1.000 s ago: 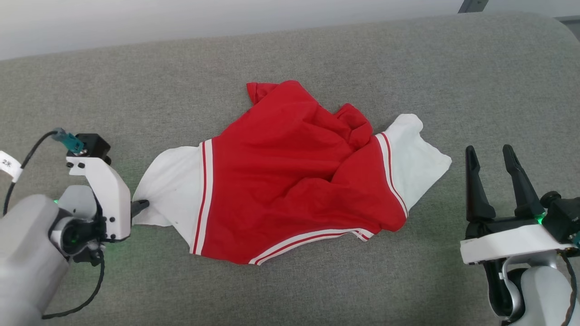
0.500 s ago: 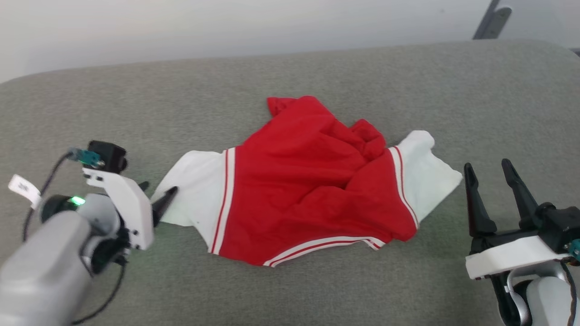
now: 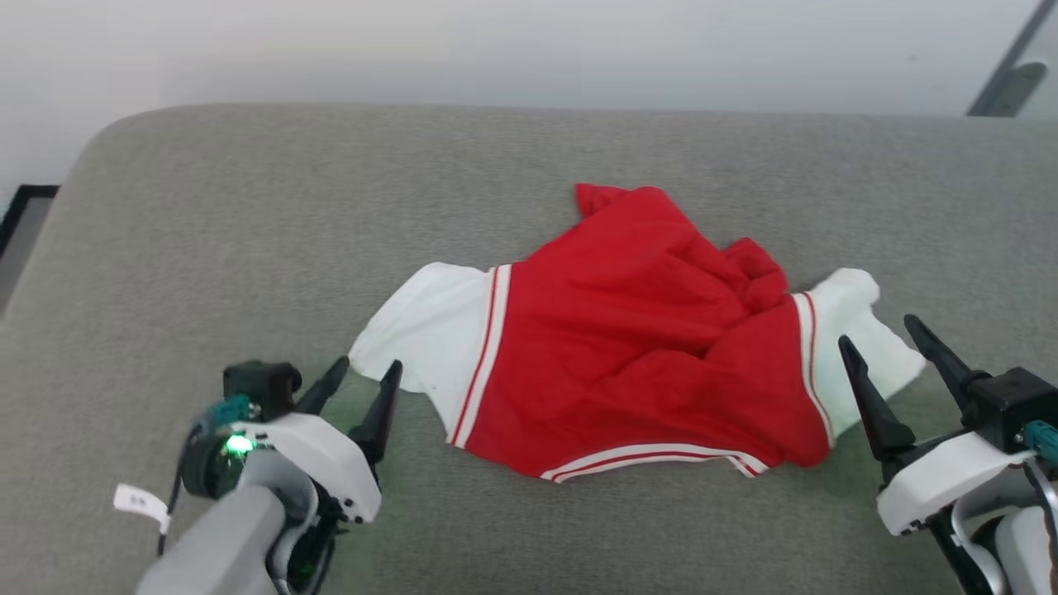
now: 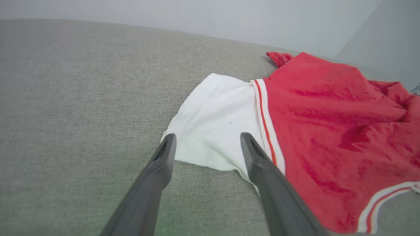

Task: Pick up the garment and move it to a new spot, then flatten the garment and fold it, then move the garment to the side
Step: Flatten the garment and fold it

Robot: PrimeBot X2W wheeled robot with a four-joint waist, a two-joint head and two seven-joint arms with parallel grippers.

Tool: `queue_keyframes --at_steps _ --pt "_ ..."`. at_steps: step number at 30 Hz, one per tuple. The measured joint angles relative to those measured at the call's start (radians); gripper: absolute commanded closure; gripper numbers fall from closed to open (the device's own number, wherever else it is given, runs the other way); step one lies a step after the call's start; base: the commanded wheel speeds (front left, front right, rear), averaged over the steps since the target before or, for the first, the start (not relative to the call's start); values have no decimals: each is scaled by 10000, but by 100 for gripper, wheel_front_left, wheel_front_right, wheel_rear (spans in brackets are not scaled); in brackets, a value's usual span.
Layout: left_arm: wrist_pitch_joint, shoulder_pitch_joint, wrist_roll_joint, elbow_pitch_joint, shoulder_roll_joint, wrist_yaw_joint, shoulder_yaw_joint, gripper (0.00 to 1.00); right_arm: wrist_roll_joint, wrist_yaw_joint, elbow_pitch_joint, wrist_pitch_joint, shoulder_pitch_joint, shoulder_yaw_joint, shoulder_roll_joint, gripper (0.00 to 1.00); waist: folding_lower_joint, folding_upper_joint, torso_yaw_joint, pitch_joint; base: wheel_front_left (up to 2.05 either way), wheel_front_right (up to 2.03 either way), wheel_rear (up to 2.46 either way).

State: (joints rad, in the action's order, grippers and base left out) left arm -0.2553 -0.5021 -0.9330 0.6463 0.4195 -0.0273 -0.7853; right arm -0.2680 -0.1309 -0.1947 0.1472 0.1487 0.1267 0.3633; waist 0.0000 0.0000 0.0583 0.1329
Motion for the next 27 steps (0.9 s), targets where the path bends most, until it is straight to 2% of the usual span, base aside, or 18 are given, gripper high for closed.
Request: queue_keyframes --at_steps 3,6,12,16,20,23,27 --pt "-48 406 522 -244 -291 305 729 0 -201 0 -31 -293 -9 203 412 0 0 0 241 -21 0 0 0" --pt "-61 1024 1346 -1078 -543 558 2006 0 -416 0 -69 -660 -7 476 882 0 0 0 439 -33 0 0 0" --pt "-61 2636 3381 -2846 -1264 763 4148 0 -1269 0 -125 -2573 92 1699 2222 0 0 0 698 109 0 0 0" --pt "-61 3405 4583 -3691 -1864 537 4911 0 -2184 0 -56 -4209 327 2646 3409 0 0 0 867 279 0 0 0" --pt "-61 3707 5323 -4073 -2405 240 5459 0 -3120 0 161 -5482 727 3035 4374 0 0 0 1042 517 0 0 0" --pt "-61 3834 5770 -4238 -2744 -31 5806 0 -3572 0 270 -6113 1024 3223 4803 0 0 0 1171 716 0 0 0" --pt "-61 3832 6153 -4370 -3097 -347 6186 0 -4036 0 119 -6798 1306 3373 4943 0 0 0 1362 967 0 0 0"
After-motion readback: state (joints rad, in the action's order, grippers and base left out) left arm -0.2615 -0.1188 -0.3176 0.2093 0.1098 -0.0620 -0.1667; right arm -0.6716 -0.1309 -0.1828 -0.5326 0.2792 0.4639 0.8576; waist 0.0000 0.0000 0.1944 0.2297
